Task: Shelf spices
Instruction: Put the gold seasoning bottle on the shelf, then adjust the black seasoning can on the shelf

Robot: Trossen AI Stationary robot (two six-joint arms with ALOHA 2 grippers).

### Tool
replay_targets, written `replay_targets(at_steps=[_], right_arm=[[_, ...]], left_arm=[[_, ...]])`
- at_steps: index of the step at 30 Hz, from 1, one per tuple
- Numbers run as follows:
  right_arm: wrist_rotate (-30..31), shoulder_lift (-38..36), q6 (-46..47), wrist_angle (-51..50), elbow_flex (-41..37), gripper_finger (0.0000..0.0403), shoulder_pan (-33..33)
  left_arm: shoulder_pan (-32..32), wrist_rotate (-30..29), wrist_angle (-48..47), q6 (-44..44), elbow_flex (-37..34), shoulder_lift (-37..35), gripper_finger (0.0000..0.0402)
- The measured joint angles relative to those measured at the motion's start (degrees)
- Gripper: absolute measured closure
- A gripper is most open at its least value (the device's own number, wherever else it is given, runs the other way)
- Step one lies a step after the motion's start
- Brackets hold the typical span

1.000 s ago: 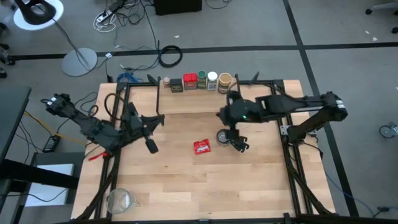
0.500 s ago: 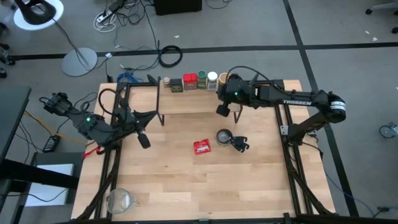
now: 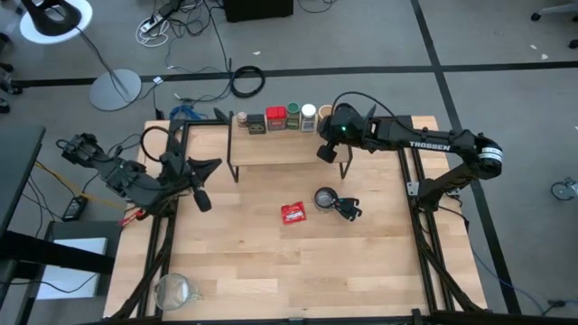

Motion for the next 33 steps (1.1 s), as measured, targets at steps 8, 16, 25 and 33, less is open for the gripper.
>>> replay_targets(at_steps=[8,16,25,33], right_arm=[[0.0,0.0,0.0,0.0,0.0,0.0403,-2.3],[-0.6,0.0,-0.3,-2.1,0.0,0.0403,-2.4],[-4.4,-2.7,-2.5,3.6,0.0,0.0403,4.9],[-4.3,-10.3,-3.0,8.9,0.0,0.0403,15.6]], left_arm=[[0.0,0.6,-2.5,-1.5,0.0,-1.1,0.0398],[0.0,1.3,-3.0,-1.5,0.0,-1.1,0.0398],[3.6,3.7,-6.7,-5.2,0.0,1.7,0.0398],[15.1,15.8,-6.0,-5.4,0.0,10.3,0.0398]])
